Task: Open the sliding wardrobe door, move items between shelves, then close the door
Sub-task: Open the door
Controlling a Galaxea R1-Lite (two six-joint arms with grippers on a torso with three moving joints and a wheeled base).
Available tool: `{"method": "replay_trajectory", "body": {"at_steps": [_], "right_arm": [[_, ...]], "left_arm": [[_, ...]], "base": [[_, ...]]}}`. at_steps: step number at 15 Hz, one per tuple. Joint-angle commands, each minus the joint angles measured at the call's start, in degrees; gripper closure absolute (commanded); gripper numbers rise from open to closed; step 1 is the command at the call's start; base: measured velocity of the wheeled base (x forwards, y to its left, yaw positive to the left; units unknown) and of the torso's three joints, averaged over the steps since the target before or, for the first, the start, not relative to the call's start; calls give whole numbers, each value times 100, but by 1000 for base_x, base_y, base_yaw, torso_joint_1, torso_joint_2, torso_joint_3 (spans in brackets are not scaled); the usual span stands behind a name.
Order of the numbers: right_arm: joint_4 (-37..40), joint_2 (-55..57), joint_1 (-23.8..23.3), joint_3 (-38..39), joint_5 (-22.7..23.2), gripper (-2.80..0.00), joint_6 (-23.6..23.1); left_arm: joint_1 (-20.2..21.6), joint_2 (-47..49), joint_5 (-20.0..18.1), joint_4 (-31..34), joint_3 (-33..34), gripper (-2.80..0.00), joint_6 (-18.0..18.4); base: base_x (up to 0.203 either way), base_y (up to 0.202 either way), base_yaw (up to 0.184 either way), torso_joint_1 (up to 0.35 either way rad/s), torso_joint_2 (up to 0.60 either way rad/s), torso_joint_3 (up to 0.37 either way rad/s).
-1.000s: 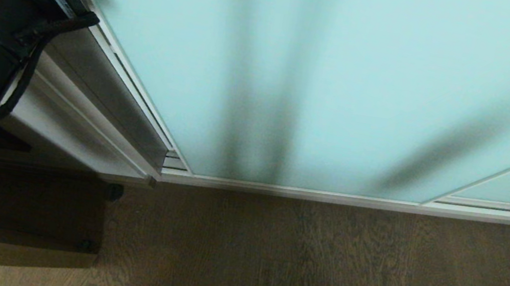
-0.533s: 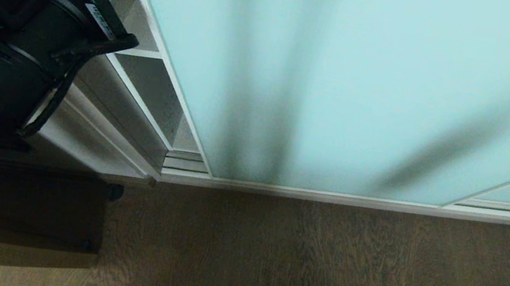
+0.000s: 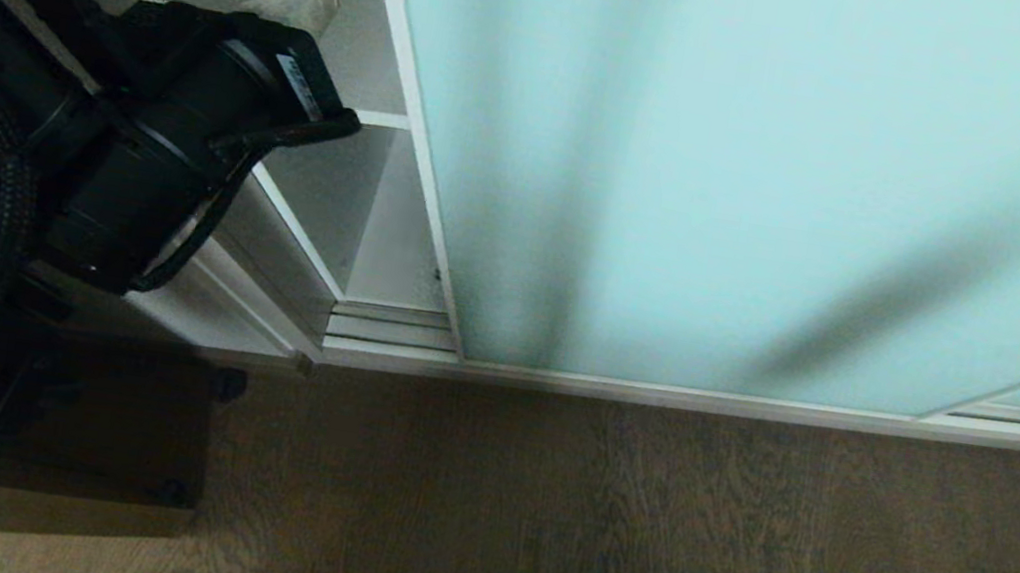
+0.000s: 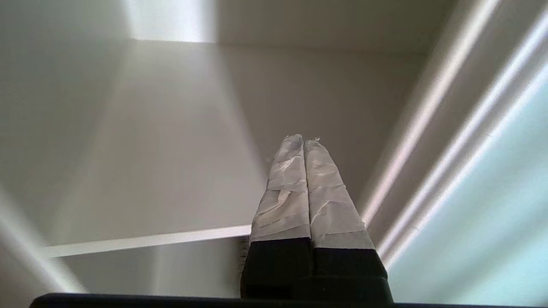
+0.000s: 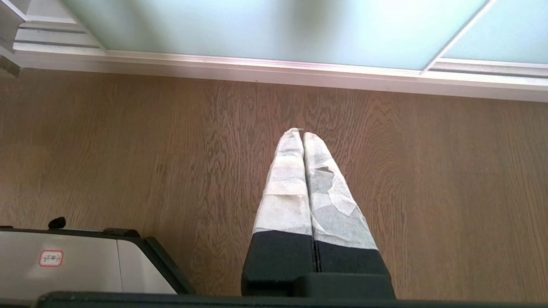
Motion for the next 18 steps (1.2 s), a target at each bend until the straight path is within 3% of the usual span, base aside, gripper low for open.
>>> {"method": "replay_trajectory", "body": {"at_steps": [1,18], "right_arm": [[-3,-10,2,0,3,0,-2],[-3,-10,2,0,3,0,-2]], "left_arm": [[-351,271,34,-43,-146,0,3],[-1735,2219,209,-60,-1915,0,167]], "base": [[0,0,0,0,0,0],[0,0,0,0,0,0]]}}
